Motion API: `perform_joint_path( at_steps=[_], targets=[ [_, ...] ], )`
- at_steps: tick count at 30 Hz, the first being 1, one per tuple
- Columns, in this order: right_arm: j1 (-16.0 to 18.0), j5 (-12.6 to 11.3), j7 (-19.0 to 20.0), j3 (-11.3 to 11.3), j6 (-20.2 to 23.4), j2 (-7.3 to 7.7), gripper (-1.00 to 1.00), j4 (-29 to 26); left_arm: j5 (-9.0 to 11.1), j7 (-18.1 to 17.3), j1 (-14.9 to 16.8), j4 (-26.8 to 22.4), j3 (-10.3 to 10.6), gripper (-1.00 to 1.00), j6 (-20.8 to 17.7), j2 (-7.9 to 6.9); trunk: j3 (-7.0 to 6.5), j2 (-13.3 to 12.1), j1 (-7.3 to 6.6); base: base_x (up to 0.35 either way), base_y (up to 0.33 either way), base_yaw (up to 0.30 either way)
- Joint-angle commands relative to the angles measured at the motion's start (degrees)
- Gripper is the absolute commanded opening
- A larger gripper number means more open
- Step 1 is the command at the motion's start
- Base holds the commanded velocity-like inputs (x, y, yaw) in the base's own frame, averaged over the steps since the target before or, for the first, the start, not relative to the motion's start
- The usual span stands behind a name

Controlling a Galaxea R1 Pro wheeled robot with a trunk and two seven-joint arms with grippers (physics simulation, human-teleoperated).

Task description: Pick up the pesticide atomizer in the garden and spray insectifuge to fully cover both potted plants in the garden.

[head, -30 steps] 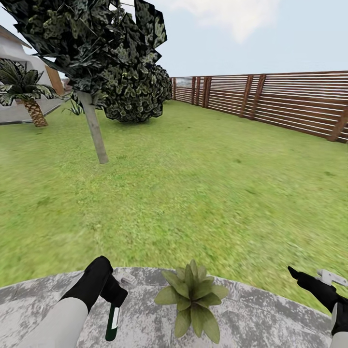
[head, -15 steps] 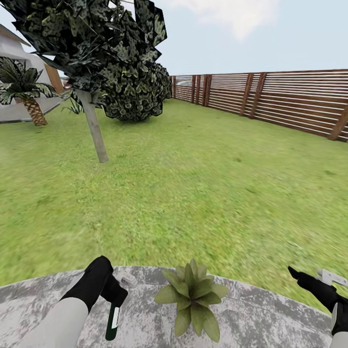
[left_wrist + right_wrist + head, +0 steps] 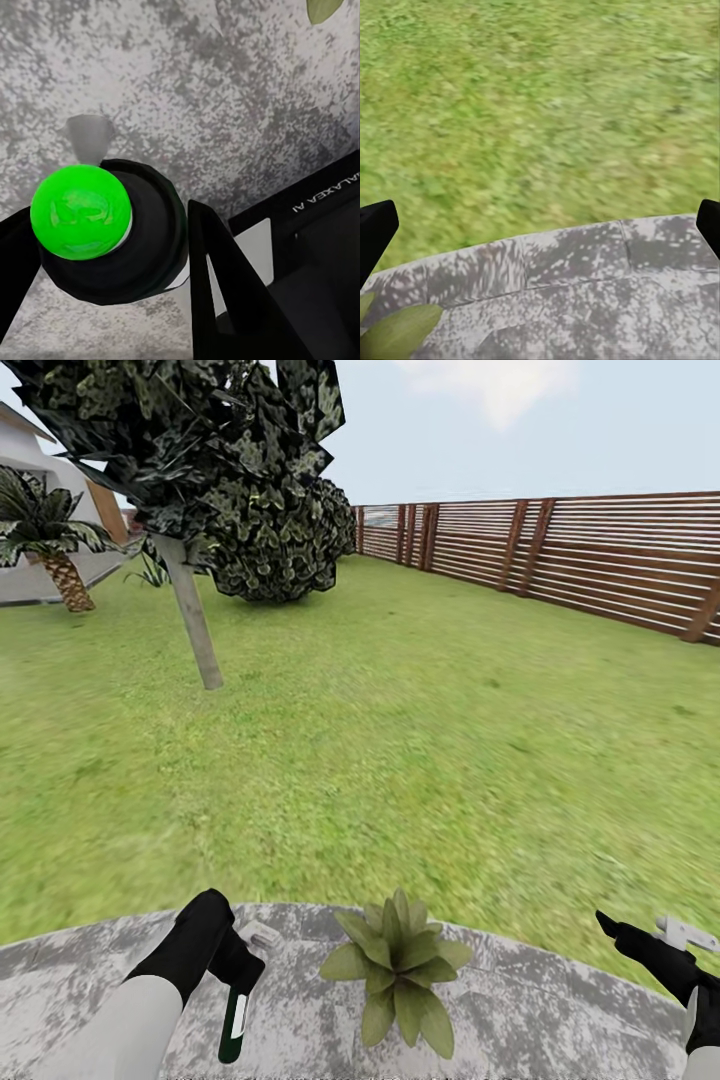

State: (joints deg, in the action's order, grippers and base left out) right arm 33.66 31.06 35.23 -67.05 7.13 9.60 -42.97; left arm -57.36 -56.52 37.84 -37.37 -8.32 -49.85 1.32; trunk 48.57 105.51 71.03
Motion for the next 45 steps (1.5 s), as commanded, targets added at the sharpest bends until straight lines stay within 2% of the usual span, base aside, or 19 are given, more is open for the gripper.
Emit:
perform_joint_path(
  at_steps=[1,16,38,45],
  targets=[
    [0.1,0.3,0.5,-0.3,0.3,-0.02,1.0,-0.1,-0.6,-0.5,0.0,-0.1,-0.4,-1.0,-0.2,0.09,0.15,0.0,-0.01,0.0,0.0,-0.043],
    [0.1,0.3,0.4,-0.3,0.3,-0.02,1.0,0.0,-0.5,-0.6,0.0,-0.3,-0.4,-1.0,1.6,0.09,0.66,0.0,-0.01,0.103,0.06,-0.035],
    [0.1,0.3,0.4,-0.3,0.3,-0.02,1.0,0.0,-0.6,-0.6,0.0,-0.2,-0.4,-1.0,1.5,0.09,1.26,0.0,-0.01,0.003,0.002,-0.202],
    [0.1,0.3,0.5,-0.3,0.3,-0.02,1.0,0.0,-0.6,-0.6,0.0,0.0,-0.4,-1.0,1.4,0.09,1.59,0.0,-0.01,0.027,0.0,-0.038]
  ],
)
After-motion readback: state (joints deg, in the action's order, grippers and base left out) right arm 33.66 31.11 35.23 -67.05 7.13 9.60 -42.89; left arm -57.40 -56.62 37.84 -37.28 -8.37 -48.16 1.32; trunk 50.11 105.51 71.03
